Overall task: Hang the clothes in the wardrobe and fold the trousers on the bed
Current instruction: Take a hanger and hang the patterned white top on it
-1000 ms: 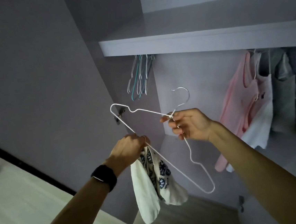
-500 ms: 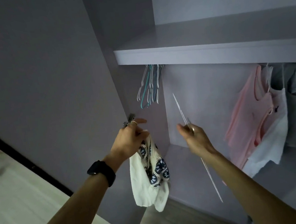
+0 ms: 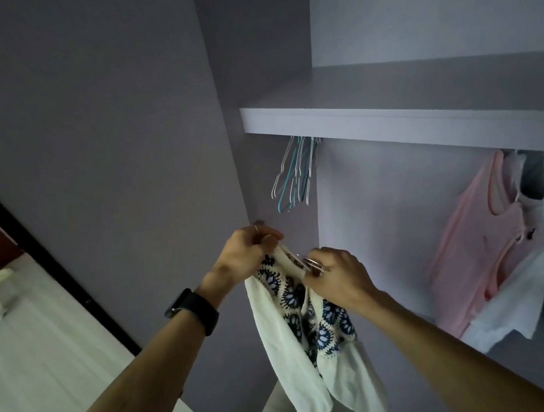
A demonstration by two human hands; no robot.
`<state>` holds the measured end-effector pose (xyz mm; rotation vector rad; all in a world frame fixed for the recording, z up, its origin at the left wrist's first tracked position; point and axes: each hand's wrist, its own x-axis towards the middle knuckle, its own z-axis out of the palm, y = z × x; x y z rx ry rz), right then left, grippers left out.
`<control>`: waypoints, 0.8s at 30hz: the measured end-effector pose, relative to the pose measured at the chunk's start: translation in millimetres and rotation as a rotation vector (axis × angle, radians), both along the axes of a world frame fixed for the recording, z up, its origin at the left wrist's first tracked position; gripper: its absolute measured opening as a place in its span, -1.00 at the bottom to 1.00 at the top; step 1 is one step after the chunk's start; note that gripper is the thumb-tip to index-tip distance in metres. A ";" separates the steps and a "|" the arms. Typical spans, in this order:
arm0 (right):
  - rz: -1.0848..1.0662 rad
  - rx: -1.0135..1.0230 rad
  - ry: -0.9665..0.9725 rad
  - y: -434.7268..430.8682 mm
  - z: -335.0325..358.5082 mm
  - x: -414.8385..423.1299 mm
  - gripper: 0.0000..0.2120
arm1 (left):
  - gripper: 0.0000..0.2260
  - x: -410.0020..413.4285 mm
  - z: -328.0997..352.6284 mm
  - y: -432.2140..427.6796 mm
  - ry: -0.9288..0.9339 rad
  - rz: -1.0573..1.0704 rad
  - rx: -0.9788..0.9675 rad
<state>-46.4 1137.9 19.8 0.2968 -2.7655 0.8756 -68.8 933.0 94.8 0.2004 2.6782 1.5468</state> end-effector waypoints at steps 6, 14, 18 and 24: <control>-0.121 0.214 0.003 25.6 15.9 -17.7 -0.77 | -0.76 1.0 -11.4 -8.0 -0.042 -0.060 -0.168; -0.158 0.103 -0.082 35.4 53.3 -25.5 -0.84 | -0.74 3.8 -9.9 11.0 0.211 -0.051 -0.816; -0.160 0.116 -0.092 44.2 54.1 -22.6 -0.84 | -0.80 4.1 -14.0 9.0 0.386 0.025 -0.875; -0.225 0.102 -0.126 72.4 51.7 -20.1 -0.82 | -0.80 3.8 -8.2 4.4 0.251 0.119 -0.842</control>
